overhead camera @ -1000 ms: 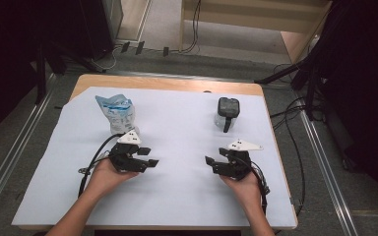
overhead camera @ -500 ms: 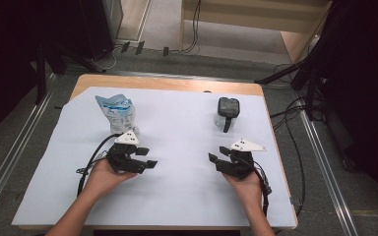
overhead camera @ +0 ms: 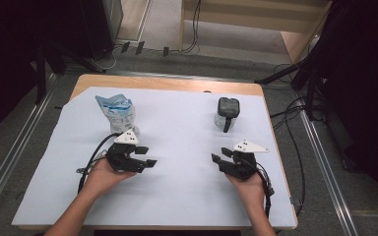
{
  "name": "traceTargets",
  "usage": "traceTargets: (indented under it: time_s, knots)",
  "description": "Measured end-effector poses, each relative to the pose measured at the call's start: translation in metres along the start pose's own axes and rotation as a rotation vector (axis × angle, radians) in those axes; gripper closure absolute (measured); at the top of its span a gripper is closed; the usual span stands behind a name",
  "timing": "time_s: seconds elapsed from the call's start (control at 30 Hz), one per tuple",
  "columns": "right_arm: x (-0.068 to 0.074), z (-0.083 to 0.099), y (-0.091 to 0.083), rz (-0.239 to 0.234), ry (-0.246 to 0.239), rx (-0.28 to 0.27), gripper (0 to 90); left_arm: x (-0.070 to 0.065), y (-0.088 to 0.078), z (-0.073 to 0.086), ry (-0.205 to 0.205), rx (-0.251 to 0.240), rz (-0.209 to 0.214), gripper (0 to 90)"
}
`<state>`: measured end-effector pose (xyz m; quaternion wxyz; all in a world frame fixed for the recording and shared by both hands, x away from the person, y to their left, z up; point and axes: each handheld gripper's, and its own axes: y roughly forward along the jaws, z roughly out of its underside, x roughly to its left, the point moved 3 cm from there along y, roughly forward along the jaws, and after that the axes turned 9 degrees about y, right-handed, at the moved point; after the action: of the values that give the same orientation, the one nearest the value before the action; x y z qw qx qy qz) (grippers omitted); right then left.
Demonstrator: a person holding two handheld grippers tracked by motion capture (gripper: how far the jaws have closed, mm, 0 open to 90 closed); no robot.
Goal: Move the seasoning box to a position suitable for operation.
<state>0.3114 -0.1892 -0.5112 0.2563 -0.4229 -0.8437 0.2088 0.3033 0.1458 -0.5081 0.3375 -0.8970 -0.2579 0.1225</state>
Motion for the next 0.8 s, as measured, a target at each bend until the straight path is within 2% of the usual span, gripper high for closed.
traceTargets:
  time_s: [0.07, 0.13, 0.4, 0.53, 0.57, 0.8]
  knots:
    - [0.000, 0.001, 0.000, 0.005, -0.009, 0.001, 52.8, 0.002, -0.001, 0.001, -0.012, -0.008, 0.002, 40.0]
    - [-0.001, 0.001, 0.000, 0.013, 0.003, 0.002, 55.2, 0.003, -0.002, 0.001, -0.025, -0.014, 0.012, 40.1]
    - [-0.005, -0.001, -0.002, 0.035, 0.010, -0.030, 56.0, 0.001, -0.002, 0.000, -0.022, -0.016, 0.029, 40.1]
    - [-0.009, -0.004, -0.002, 0.040, 0.041, -0.042, 55.7, -0.001, -0.004, -0.001, -0.023, -0.023, 0.034, 40.1]
    - [-0.012, -0.006, -0.003, 0.047, 0.057, -0.048, 52.3, -0.001, -0.005, -0.001, -0.021, -0.023, 0.034, 40.0]
    - [-0.017, -0.012, -0.001, 0.052, 0.090, -0.041, 43.0, -0.002, -0.003, 0.000, -0.022, -0.016, 0.042, 39.5]
